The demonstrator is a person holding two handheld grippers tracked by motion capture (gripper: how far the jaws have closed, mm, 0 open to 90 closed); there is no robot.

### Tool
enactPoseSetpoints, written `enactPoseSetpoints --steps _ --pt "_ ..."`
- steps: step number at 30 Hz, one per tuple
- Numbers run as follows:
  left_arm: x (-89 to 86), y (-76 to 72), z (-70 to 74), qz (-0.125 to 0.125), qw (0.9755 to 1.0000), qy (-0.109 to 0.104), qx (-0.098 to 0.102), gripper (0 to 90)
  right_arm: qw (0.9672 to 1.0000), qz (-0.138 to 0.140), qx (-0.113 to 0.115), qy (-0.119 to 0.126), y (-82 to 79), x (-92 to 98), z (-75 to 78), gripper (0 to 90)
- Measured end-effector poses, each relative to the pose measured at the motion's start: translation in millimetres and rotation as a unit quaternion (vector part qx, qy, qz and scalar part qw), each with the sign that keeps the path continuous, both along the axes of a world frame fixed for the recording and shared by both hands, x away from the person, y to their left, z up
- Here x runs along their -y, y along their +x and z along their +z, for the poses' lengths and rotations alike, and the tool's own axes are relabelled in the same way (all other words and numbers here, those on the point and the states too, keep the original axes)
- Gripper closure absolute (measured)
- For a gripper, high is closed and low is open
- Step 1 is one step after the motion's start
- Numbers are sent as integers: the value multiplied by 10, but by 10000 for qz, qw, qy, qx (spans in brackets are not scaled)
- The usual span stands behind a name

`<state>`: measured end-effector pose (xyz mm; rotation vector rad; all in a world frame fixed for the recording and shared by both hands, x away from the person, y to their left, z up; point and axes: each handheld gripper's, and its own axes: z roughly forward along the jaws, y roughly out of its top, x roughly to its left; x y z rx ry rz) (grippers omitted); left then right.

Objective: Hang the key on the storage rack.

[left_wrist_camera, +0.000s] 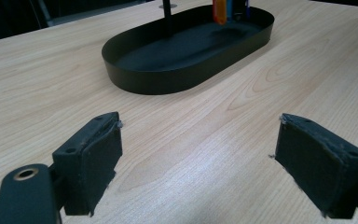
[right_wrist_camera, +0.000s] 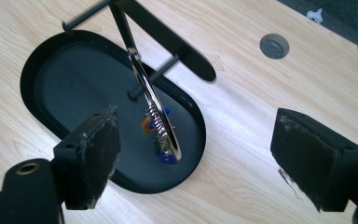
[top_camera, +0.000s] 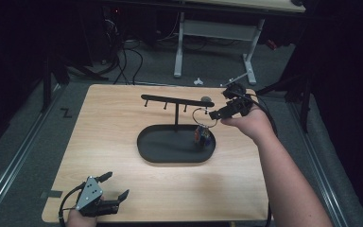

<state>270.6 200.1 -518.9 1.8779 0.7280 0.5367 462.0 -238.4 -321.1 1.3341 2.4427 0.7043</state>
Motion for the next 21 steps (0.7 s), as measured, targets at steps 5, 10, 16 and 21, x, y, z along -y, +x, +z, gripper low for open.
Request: enactPoseSetpoints --steps 5,10,16,21 --pt "13 2 -10 -32 10000 23 7 150 9998 -71 95 175 -141 126 -151 165" --pt "26 -7 -17 -62 9999 98 -13 150 9995 -64 244 170 -285 189 -359 168" --pt "24 2 -25 -21 10000 65 -16 150 9970 -168 685 -333 -501 127 -680 145" --pt "28 11 -26 -38 10000 78 -36 150 9899 112 838 -1142 -675 -13 -939 143"
